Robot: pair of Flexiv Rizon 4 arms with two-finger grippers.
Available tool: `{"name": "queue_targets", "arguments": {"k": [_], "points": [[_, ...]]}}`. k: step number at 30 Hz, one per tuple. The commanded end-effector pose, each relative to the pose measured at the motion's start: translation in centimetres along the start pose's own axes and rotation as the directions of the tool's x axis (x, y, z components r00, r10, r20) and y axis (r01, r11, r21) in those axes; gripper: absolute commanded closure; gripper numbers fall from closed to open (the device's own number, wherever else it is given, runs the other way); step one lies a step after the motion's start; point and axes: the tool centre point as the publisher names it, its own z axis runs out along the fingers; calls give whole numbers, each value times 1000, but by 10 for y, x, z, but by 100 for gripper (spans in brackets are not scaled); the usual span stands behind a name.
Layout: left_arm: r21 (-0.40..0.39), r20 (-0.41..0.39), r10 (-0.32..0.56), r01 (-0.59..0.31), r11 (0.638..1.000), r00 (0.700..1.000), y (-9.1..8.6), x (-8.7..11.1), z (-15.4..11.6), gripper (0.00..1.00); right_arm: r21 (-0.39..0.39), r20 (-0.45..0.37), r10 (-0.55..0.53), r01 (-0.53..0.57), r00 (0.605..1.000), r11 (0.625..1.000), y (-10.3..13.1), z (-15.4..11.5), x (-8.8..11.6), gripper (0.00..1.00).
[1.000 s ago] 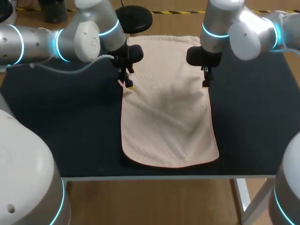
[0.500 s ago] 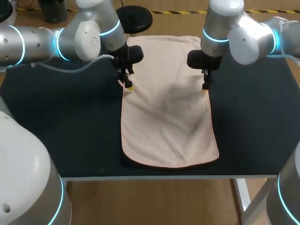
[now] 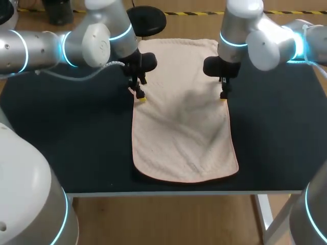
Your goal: Fold the towel
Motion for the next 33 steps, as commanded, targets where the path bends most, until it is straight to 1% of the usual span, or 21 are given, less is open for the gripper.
{"name": "queue_targets", "arguments": {"k": [1, 2, 4, 5, 6, 7, 8, 21, 27, 33], "points": [[-1, -5, -2, 2, 1000, 1000, 0, -3, 3, 0, 7, -7, -5, 5, 1000, 1000, 0, 7, -1, 0], [-1, -5, -2, 2, 1000, 1000, 0, -3, 3, 4, 7, -8, -7, 7, 1000, 1000, 0, 7, -1, 0], [0, -5, -5, 5, 1000, 1000, 0, -4, 4, 49, 7, -9, -11, 11, 1000, 1000, 0, 7, -1, 0], [-1, -5, -5, 5, 1000, 1000, 0, -4, 4, 57, 7, -9, -14, 14, 1000, 1000, 0, 8, -1, 30], [0, -4, -4, 4, 1000, 1000, 0, -4, 4, 71, 8, -9, -14, 14, 1000, 1000, 0, 8, -1, 73], [-2, -4, -2, 2, 1000, 1000, 0, -4, 4, 87, 8, -9, -15, 16, 1000, 1000, 0, 8, -1, 95], [-3, -4, -1, 1, 1000, 1000, 0, -4, 4, 100, 9, -8, -18, 18, 1000, 1000, -1, 7, 0, 100], [27, -12, -7, 7, 1000, 1000, 2, 2, -1, 100, 9, 4, -22, 22, 1000, 1000, -6, -1, 6, 100], [42, -9, -14, 15, 999, 1000, 1, 6, -10, 100, 2, 16, -19, 19, 1000, 1000, -7, -9, 6, 100], [71, 13, -18, 17, 997, 1000, -4, 7, -25, 100, -5, 32, -18, 18, 999, 1000, -6, -16, 6, 100]]}}
